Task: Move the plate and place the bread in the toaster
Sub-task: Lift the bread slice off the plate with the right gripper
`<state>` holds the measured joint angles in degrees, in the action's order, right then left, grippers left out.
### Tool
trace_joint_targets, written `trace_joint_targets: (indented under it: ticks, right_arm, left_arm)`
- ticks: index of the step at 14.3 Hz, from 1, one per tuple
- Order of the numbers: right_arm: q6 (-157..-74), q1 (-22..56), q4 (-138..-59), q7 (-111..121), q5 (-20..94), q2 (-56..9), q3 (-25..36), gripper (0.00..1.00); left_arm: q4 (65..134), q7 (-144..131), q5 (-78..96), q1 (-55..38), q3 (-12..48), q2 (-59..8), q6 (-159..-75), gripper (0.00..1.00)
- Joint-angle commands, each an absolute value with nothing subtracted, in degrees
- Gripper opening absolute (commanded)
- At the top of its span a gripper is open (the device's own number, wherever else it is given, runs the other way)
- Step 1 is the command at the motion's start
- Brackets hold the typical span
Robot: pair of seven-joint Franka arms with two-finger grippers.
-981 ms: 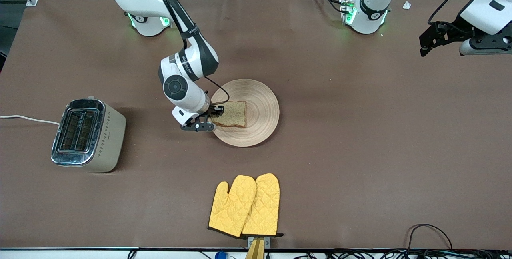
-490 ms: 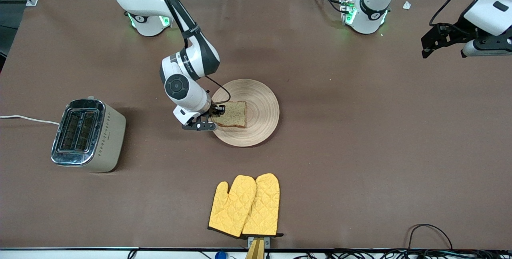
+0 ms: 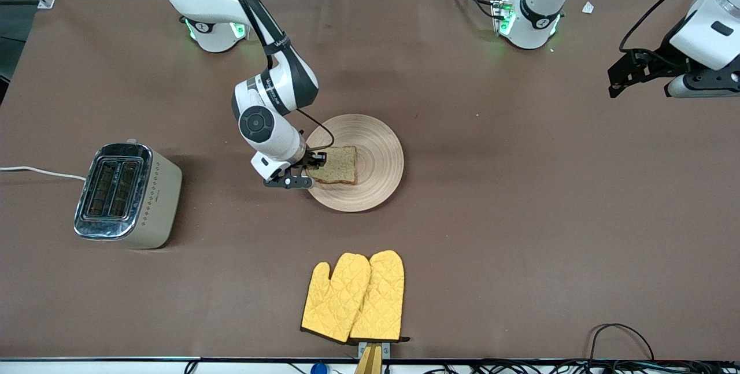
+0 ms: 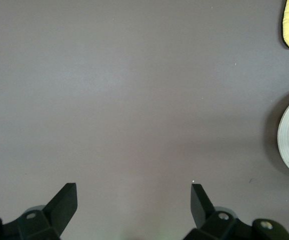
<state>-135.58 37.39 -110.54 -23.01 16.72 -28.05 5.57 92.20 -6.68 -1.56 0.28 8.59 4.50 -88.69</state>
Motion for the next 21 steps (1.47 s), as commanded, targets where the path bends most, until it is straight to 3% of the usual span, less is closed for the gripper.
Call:
trace_joint_targets:
  ticks: [1, 4, 7, 12, 17, 21]
  right_arm:
    - [-137.4, 37.9, -111.5, -24.2, 16.0, -27.9, 5.7, 0.39]
    - [-138.1, 37.9, -111.5, -24.2, 15.4, -28.5, 5.6, 0.38]
    - [-139.0, 38.1, -111.6, -25.0, 15.5, -28.5, 5.6, 0.00]
    - [-134.8, 37.8, -108.5, -24.7, 14.9, -28.0, 5.7, 0.00]
    - [-116.5, 37.4, -104.8, -25.0, 10.9, -19.8, 10.6, 0.00]
    - [-96.9, 37.2, -99.4, -25.8, -1.7, -12.5, 17.6, 0.00]
  left_arm:
    - [90.8, -5.6, -0.7, 0.6, 8.5, 3.6, -88.7, 1.00]
    - [90.7, -5.6, -0.7, 0.6, 8.5, 3.3, -88.8, 1.00]
    - [90.7, -5.6, -1.0, 0.5, 8.5, 3.3, -88.8, 1.00]
    - [90.7, -5.8, -1.7, 0.4, 8.5, 3.2, -88.9, 1.00]
    - [90.8, -5.8, -1.7, 0.6, 8.4, 3.1, -88.9, 1.00]
    - [90.8, -6.1, -1.7, 0.4, 8.4, 2.5, -89.3, 1.00]
